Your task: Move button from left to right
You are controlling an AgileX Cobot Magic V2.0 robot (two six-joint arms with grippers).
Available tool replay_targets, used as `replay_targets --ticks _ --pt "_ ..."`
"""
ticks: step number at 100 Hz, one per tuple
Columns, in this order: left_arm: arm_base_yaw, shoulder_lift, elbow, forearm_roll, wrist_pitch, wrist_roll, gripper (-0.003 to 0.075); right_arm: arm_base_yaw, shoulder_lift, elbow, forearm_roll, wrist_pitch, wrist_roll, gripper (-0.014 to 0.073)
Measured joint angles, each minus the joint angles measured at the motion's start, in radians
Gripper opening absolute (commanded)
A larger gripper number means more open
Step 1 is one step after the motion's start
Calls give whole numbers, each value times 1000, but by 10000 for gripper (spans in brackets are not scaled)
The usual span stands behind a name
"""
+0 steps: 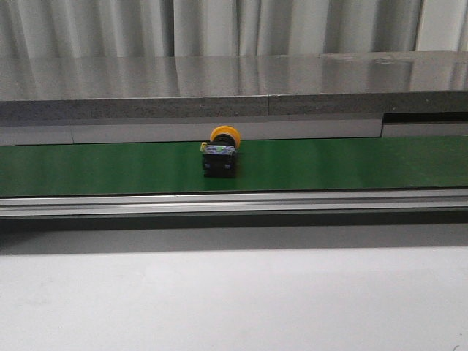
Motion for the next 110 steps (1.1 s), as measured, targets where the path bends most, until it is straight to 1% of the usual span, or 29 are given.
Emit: replay_targets --ticks 6,13,45,71,81,100,110 --pt "0 0 0 0 0 0 -20 0 0 0 0 3 0 572" --pt "0 0 0 0 -2 0 -20 0 0 0 0 5 0 610" --pt "0 0 0 0 -2 0 -20 0 12 -7 54 7 0 602" --pt "0 0 0 0 -2 0 -20 8 127 -124 56 16 0 602" --pt "0 0 0 0 -2 0 -20 44 193 -180 56 19 0 602" --pt "0 0 0 0 -2 0 -20 151 345 -269 57 26 0 602" --pt "0 0 0 0 -2 0 -20 191 437 -315 57 26 0 602"
